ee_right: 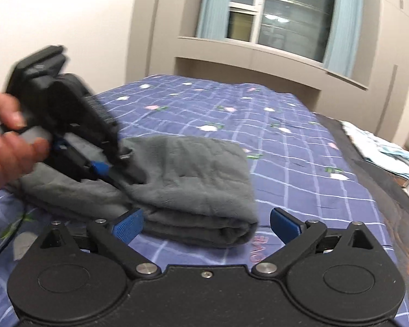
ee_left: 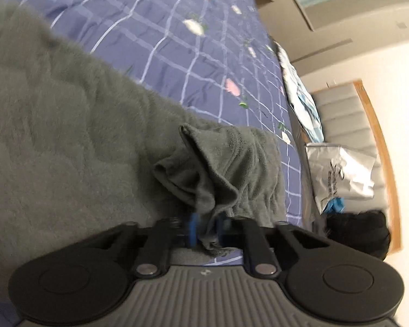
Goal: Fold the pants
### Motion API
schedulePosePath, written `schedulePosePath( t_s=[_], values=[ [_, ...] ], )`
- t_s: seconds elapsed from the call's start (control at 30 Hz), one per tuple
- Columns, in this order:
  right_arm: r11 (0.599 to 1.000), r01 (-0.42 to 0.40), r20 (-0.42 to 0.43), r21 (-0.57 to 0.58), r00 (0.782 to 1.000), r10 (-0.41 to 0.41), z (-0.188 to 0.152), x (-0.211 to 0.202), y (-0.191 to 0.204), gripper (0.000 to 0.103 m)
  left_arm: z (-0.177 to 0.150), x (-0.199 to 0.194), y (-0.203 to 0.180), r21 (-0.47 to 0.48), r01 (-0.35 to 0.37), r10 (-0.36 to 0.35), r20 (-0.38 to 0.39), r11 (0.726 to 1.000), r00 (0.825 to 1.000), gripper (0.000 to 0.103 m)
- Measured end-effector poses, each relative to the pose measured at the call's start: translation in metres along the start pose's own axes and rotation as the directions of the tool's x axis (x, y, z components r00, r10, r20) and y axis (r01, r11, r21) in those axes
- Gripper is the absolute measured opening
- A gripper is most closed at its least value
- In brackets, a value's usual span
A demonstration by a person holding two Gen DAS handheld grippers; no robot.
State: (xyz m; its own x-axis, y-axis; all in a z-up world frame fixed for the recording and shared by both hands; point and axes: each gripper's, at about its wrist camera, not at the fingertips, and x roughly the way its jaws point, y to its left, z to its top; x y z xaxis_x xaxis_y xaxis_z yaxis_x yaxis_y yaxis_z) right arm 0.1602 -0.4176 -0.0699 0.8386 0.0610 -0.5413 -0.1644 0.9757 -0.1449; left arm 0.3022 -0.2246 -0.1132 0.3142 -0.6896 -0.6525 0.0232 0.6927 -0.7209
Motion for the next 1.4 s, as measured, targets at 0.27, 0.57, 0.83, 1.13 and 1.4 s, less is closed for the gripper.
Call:
schedulePosePath(
  t_s=[0.27,0.57,0.83,1.13,1.4],
  values=[
    [0.974,0.181,0.045,0.134,0.981,-0.189,0.029,0.045,-0.027,0.102,-0.006,-0.034,-0.028,0.194,-0.075,0.059,0.086,0.978,0.995,0.008],
    [0.98,0.148,-0.031,0.136,0.989,-0.145,0.048,0.123,-0.024,0.102,-0.014,-0.03,-0.007,0.169,-0.136,0.127,0.063,0.976,0.99,0.008],
    [0.98,0.191,-0.053,0.051,0.981,-0.188,0.018,0.148,-0.01,0.102,-0.012,-0.028,-0.002,0.148,-0.123,0.116,0.053,0.981,0.992,0.011],
    [0.977,0.196,-0.015,0.085,0.981,-0.196,0.02,0.11,-0.019,0.102,-0.001,-0.026,0.012,0.073,-0.107,0.104,0.046,0.992,0.994,0.062],
    [0.967,0.221,-0.083,0.129,0.974,-0.211,-0.002,0.111,-0.023,0.102,0.007,-0.016,0.023,0.0,-0.096,0.096,0.036,0.995,0.995,0.026]
  ],
)
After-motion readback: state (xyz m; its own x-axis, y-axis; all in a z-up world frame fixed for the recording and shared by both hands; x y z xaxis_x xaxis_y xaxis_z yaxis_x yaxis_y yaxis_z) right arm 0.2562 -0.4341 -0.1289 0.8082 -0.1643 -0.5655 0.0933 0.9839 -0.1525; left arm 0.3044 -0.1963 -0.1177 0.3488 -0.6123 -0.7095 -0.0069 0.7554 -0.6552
